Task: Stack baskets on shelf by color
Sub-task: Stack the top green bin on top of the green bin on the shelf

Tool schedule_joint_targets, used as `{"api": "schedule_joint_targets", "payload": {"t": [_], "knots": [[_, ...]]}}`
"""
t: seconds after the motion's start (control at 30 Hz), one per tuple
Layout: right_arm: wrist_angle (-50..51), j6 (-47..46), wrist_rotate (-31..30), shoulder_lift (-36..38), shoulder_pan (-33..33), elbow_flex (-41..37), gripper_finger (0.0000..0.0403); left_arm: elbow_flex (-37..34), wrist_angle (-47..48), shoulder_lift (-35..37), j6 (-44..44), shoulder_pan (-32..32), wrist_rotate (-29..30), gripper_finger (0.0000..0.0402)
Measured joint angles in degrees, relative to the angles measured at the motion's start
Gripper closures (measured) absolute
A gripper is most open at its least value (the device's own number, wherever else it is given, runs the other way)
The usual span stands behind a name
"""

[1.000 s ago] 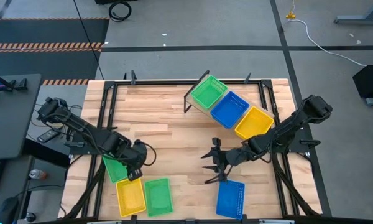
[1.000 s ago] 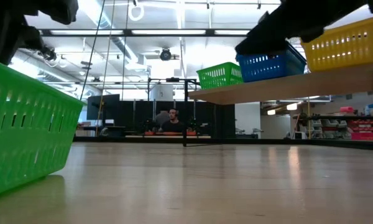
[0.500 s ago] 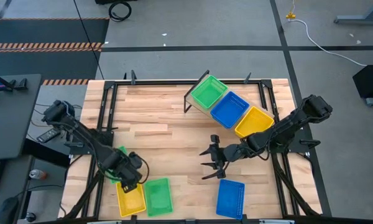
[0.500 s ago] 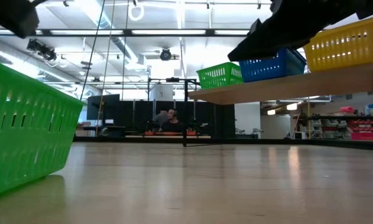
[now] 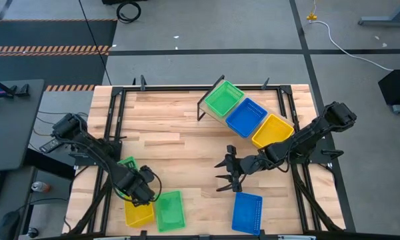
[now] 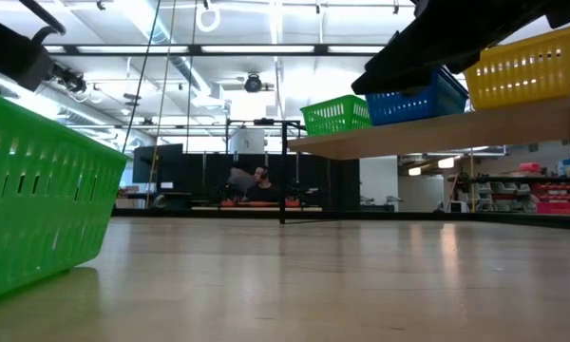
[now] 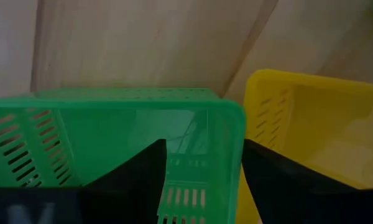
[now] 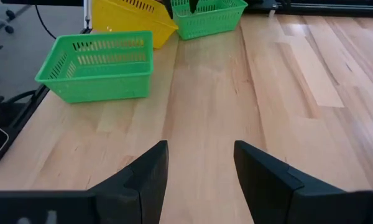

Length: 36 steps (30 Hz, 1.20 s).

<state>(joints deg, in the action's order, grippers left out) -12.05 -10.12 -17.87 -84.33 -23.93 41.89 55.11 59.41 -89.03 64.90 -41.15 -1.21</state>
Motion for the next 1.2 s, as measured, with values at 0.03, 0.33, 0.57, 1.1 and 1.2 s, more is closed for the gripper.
{"api": "schedule_joint_targets", "payload": {"t": [0.03,0.33,0.57,1.1,1.2], "knots": [[0.0,-0.2,0.0,0.0,-0.1,0.0,0.0213,0.0,0.1,0.0,0.0,0.0,0.0,0.019],[0.3,0.0,0.0,0.0,-0.4,0.0,0.0213,0.0,4.5,0.2,0.0,0.0,-3.1,0.0198],[0.4,0.8,0.0,0.0,-0.4,0.0,0.0213,0.1,6.4,0.3,0.0,0.0,-2.1,0.0198],[0.3,0.9,0.0,0.0,-0.4,0.0,0.0213,0.1,4.5,0.3,-6.1,2.4,6.5,0.027],[0.3,0.9,0.0,0.0,-0.4,0.0,0.0213,-0.1,2.3,0.3,-8.5,4.2,7.3,0.0306]]}}
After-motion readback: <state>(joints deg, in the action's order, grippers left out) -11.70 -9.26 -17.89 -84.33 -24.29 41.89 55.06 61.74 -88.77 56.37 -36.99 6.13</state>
